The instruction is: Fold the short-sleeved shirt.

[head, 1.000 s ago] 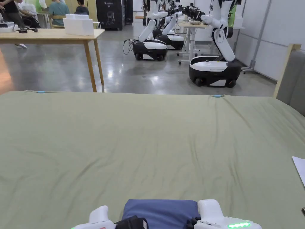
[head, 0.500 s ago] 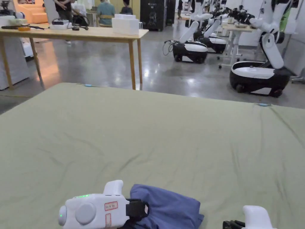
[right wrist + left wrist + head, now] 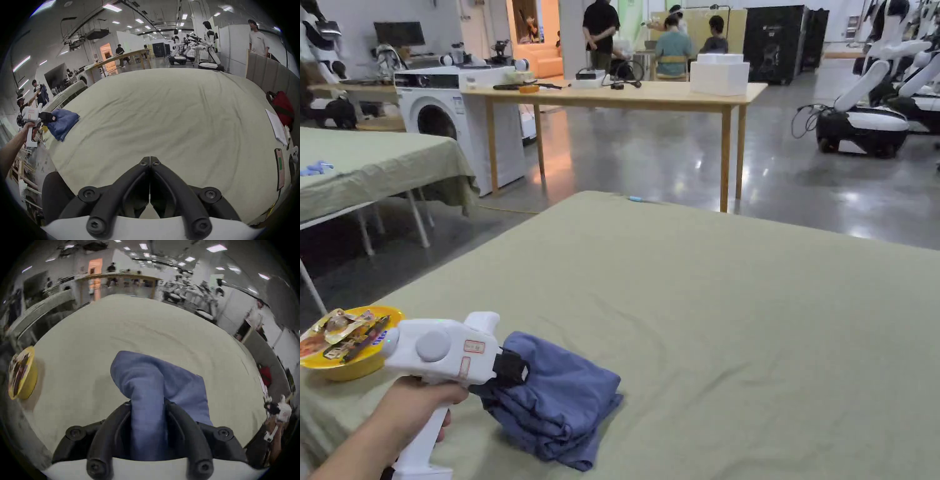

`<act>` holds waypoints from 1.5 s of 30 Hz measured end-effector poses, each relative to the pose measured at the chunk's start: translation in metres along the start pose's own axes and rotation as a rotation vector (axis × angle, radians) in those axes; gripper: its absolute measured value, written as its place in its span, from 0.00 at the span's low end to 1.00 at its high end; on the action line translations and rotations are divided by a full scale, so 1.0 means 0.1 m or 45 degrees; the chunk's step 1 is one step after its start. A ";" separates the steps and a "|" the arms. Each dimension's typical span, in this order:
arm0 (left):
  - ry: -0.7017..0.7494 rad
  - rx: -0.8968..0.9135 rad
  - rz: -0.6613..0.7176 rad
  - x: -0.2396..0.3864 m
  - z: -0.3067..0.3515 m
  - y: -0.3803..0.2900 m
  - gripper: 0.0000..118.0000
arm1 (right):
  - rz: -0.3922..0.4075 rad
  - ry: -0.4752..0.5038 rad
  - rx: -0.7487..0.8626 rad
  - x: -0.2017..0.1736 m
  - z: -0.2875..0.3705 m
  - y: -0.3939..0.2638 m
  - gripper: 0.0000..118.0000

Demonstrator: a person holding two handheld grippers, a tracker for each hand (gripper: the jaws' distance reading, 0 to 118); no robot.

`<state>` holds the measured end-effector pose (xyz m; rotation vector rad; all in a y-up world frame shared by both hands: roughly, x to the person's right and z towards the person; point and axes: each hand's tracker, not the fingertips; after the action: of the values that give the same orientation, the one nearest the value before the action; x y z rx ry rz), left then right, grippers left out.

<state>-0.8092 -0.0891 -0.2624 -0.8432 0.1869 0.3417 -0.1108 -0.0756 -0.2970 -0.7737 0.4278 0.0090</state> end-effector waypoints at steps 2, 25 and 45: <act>-0.028 -0.009 0.032 0.05 0.05 -0.11 0.21 | 0.001 -0.003 -0.003 0.01 -0.01 0.00 0.00; -0.012 0.817 -0.456 4.00 1.07 0.46 0.01 | -0.033 -0.308 0.636 0.69 0.81 1.67 0.00; -0.056 0.909 -0.432 4.58 1.24 0.61 0.25 | 0.103 -0.360 0.806 0.70 1.22 1.93 0.09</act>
<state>-0.4025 0.1440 -0.3589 -0.1515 0.1081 -0.0365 -0.0334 0.1360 -0.3765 -0.1256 0.1716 0.0556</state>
